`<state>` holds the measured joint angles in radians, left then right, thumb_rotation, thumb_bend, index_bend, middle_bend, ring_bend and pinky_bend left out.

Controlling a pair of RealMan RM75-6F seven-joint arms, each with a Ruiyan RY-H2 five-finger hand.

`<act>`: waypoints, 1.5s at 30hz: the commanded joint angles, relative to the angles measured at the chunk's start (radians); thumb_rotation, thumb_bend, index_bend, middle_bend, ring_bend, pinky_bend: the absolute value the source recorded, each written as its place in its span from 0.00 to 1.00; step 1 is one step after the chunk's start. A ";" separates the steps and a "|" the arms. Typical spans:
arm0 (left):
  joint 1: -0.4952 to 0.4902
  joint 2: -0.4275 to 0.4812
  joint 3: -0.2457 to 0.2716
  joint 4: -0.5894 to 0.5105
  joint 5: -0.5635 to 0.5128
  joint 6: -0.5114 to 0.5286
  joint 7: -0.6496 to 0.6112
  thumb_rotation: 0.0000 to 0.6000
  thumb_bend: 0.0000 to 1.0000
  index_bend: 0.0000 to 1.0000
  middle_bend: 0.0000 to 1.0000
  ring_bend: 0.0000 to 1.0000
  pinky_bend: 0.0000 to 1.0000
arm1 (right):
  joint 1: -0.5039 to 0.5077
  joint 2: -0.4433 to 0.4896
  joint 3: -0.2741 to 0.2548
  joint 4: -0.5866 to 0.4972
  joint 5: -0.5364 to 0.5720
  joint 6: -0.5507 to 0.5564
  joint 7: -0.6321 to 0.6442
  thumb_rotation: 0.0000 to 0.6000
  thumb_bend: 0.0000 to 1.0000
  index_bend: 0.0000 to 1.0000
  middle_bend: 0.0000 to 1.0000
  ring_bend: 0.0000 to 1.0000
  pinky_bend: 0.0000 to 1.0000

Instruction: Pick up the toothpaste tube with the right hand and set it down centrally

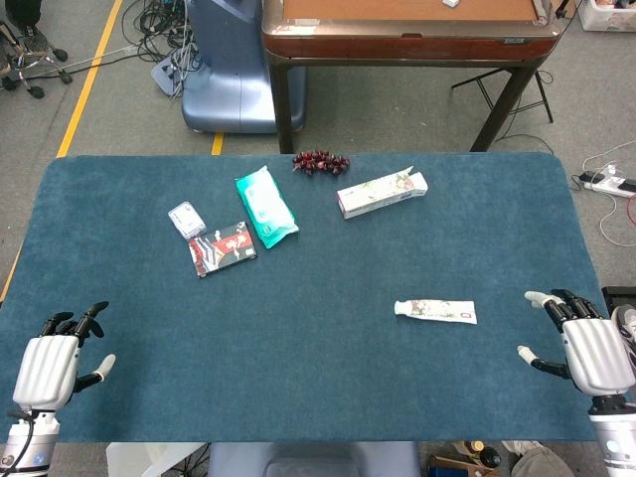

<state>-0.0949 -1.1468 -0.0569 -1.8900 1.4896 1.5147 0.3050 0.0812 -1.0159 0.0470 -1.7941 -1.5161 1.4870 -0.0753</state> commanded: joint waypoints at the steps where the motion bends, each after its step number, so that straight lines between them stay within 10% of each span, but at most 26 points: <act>1: 0.000 0.000 0.001 0.000 -0.001 0.000 0.000 1.00 0.20 0.17 0.47 0.42 0.18 | 0.006 0.001 0.003 -0.005 0.005 -0.012 -0.011 1.00 0.20 0.26 0.37 0.22 0.25; 23: 0.059 0.021 0.033 0.036 -0.006 0.045 -0.067 1.00 0.20 0.17 0.46 0.42 0.18 | 0.332 -0.184 0.094 0.129 0.272 -0.486 -0.194 1.00 0.20 0.37 0.42 0.23 0.25; 45: 0.078 0.025 0.039 0.054 -0.013 0.041 -0.105 1.00 0.20 0.17 0.46 0.42 0.18 | 0.478 -0.409 0.074 0.368 0.408 -0.619 -0.300 1.00 0.20 0.37 0.42 0.23 0.25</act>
<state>-0.0169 -1.1221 -0.0176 -1.8360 1.4765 1.5560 0.2003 0.5552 -1.4210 0.1236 -1.4295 -1.1118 0.8710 -0.3730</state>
